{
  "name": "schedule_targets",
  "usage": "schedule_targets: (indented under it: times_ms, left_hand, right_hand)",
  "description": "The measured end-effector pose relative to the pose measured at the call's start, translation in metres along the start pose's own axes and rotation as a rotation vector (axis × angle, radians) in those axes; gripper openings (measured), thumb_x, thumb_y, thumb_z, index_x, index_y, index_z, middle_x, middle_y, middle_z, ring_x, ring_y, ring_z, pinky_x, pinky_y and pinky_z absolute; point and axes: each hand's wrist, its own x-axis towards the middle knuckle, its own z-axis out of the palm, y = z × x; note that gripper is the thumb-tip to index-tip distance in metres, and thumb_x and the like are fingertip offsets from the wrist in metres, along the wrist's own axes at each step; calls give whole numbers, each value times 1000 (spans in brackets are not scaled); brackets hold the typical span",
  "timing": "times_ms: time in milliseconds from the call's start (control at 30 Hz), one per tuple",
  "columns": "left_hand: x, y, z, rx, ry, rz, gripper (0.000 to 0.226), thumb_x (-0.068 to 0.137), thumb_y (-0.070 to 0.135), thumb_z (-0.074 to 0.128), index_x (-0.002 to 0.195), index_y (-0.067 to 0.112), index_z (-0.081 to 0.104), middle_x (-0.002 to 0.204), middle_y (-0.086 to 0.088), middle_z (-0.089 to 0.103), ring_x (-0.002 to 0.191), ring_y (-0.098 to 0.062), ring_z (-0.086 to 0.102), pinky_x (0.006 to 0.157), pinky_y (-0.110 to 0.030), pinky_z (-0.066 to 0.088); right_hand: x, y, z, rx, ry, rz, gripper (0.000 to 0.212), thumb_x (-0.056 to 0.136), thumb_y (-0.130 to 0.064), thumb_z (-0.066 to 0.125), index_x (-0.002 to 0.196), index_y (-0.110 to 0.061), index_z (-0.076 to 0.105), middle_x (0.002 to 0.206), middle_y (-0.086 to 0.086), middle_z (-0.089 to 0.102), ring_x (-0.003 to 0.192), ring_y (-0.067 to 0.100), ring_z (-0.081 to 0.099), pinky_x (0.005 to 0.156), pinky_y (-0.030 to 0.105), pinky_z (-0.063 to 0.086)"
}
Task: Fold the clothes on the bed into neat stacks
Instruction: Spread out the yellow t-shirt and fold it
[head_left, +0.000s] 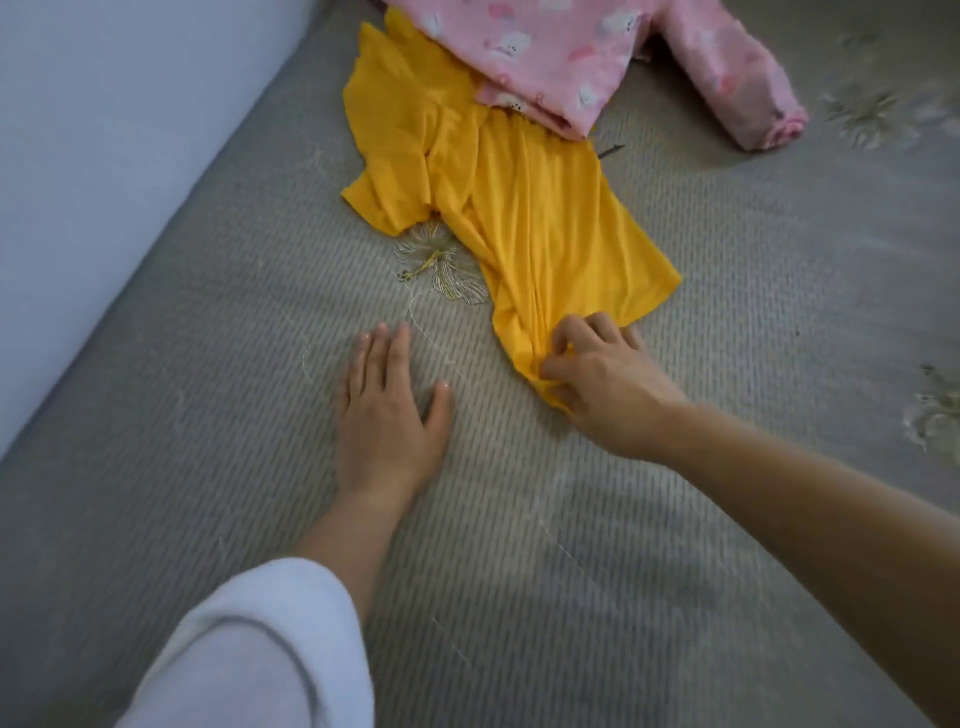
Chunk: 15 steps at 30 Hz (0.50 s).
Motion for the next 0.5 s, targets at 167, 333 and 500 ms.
schedule_targets:
  times_ms: [167, 333, 500]
  left_hand:
    - [-36, 6, -6, -21, -23, 140, 63, 97, 19, 50, 150, 7, 19, 156, -20, 18, 143, -34, 22, 114, -43, 19]
    - [-91, 19, -8, 76, 23, 201, 70, 87, 8, 62, 149, 14, 29, 155, -25, 17, 141, -45, 20, 112, -56, 24]
    - [-126, 33, -21, 324, -213, 273, 35, 96, 27, 47, 130, 28, 51, 148, -2, 37, 144, -28, 18, 115, -52, 2]
  right_hand:
    - [-91, -28, -1, 442, -297, 9, 15, 93, -18, 49, 101, -21, 61, 120, -1, 60, 119, 20, 50, 93, 29, 36]
    - [-156, -31, -3, 611, -555, 203, 16, 96, -19, 48, 104, -15, 60, 77, -10, 47, 71, 7, 45, 59, 12, 35]
    - [-229, -26, 0, 85, -1039, -13, 32, 97, -4, 39, 120, 8, 57, 125, 25, 55, 114, 38, 50, 88, 39, 31]
